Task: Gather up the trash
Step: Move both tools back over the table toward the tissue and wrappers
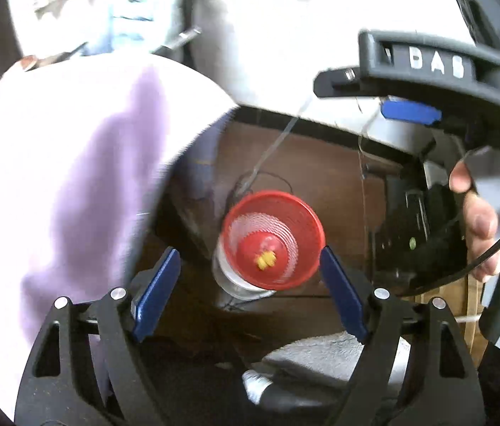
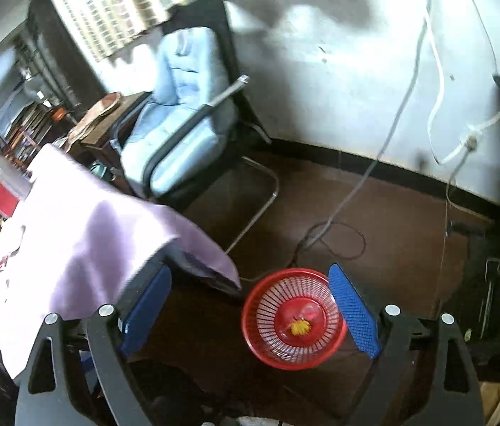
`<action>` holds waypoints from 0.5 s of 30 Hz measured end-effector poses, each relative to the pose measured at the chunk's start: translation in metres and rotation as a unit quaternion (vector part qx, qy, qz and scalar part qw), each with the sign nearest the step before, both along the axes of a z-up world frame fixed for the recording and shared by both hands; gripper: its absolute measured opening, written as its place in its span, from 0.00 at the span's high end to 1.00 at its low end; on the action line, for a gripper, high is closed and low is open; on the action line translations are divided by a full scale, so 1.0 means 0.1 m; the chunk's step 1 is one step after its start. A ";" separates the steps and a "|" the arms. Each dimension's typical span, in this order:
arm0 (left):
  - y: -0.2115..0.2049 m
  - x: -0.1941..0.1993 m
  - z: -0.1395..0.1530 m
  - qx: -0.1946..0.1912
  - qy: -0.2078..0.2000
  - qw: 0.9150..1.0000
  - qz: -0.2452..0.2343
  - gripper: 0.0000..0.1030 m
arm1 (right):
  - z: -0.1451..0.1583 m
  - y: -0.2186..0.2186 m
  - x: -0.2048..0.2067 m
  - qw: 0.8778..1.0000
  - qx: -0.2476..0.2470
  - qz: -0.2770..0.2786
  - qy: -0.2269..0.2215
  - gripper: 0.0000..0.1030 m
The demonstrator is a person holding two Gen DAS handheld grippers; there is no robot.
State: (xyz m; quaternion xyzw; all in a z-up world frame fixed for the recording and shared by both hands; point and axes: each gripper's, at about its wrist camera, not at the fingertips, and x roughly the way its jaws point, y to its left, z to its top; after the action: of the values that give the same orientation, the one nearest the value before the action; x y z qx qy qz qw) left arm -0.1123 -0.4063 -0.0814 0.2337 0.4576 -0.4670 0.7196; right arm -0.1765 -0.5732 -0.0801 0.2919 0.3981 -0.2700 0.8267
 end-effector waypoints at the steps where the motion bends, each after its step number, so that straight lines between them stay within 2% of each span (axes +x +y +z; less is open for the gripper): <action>1: 0.11 0.05 0.08 -0.007 -0.001 1.000 0.010 0.23 | 0.05 0.07 0.05 1.000 -0.003 0.005 -0.001 0.14; 6: 0.65 0.28 0.44 -0.040 -0.018 0.997 0.063 0.23 | 0.26 0.44 0.32 0.999 -0.017 0.043 -0.004 0.14; 11: 1.08 0.54 0.74 -0.052 -0.035 0.993 0.104 0.22 | 0.45 0.78 0.60 0.996 -0.028 0.081 -0.013 0.13; 15: 1.50 0.81 0.99 -0.063 -0.060 0.984 0.154 0.18 | 0.52 1.09 0.84 0.992 -0.035 0.124 -0.013 0.13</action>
State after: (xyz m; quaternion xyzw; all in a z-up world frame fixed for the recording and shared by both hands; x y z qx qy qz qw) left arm -0.0309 -0.2564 0.0178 0.1421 0.4136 -0.3634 0.8226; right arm -0.0920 -0.4642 -0.0284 0.2148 0.4110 -0.1755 0.8684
